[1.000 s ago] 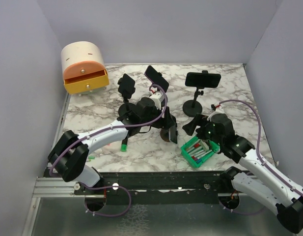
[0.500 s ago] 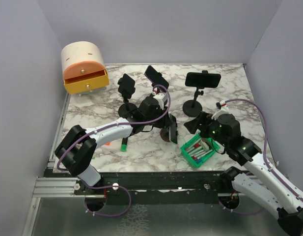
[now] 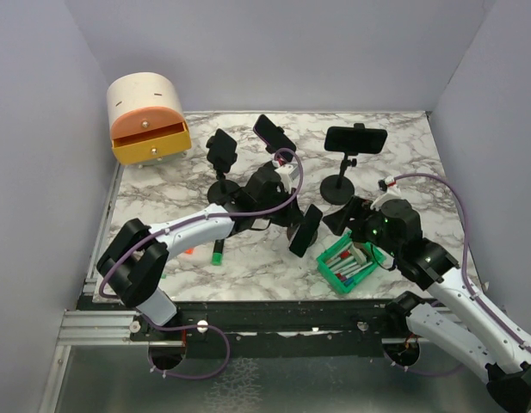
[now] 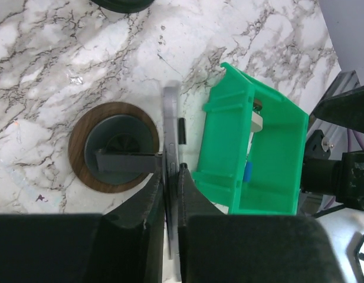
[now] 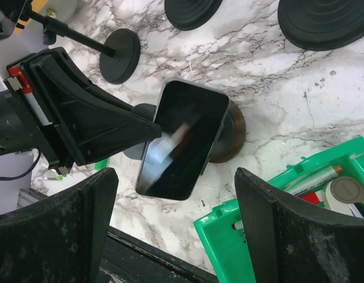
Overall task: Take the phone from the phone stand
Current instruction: Pick up the phone stand with the phone at the center of the board.
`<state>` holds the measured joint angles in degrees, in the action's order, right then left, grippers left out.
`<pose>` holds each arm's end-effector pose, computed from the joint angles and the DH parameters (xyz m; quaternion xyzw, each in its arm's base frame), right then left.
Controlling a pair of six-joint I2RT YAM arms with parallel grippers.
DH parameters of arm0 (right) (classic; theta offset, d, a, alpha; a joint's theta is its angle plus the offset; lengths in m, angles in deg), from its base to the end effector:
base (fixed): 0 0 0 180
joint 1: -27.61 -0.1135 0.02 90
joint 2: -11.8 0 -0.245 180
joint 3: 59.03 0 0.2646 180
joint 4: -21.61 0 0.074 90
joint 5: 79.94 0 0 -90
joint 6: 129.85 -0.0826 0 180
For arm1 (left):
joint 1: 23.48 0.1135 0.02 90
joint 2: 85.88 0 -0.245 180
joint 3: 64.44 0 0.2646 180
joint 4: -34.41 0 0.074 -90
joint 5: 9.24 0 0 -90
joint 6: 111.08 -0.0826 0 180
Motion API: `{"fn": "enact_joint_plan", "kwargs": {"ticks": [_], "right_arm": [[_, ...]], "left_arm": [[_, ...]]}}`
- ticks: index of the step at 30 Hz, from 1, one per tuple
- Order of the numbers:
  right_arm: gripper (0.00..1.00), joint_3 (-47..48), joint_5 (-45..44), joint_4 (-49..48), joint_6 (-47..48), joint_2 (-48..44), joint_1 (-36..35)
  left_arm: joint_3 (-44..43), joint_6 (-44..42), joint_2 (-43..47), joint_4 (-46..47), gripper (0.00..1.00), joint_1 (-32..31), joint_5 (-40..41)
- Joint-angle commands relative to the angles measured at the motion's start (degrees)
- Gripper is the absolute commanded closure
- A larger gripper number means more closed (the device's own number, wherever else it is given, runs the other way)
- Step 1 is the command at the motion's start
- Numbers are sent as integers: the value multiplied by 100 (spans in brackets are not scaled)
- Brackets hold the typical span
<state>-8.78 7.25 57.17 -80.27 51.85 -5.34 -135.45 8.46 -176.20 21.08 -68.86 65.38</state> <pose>0.1988 0.1240 0.2510 0.0681 0.8422 0.3027 0.4410 0.2657 -0.3004 0.1881 0.1834 0.8523 -0.3825 0.3061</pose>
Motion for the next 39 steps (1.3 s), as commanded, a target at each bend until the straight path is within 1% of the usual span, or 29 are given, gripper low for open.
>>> {"fn": "enact_joint_plan", "kwargs": {"ticks": [1, 4, 12, 16, 20, 28, 33, 39], "right_arm": [[14, 136, 131, 127, 70, -64, -27], [14, 130, 162, 115, 70, -55, -27], [14, 79, 254, 69, 52, -46, -27], [14, 61, 254, 47, 51, -49, -28], [14, 44, 468, 14, 26, -59, -26], [13, 7, 635, -21, -18, -72, -23], [14, -34, 740, -88, -69, -37, -27], [14, -42, 764, -58, -66, -44, -27]], "left_arm": [[-189, -238, 63, -246, 95, 30, -217], [-226, -238, 123, -324, 100, 34, -308], [-471, -360, 251, -783, 100, 60, -577], [-662, -429, 256, -1121, 100, 181, -920], [-764, -483, 241, -1377, 100, 302, -1257], [-761, -376, 292, -1419, 100, 426, -2164], [-759, -370, 162, -1401, 100, 469, -2574], [-708, -478, 26, -1450, 100, 541, -2657]]}}
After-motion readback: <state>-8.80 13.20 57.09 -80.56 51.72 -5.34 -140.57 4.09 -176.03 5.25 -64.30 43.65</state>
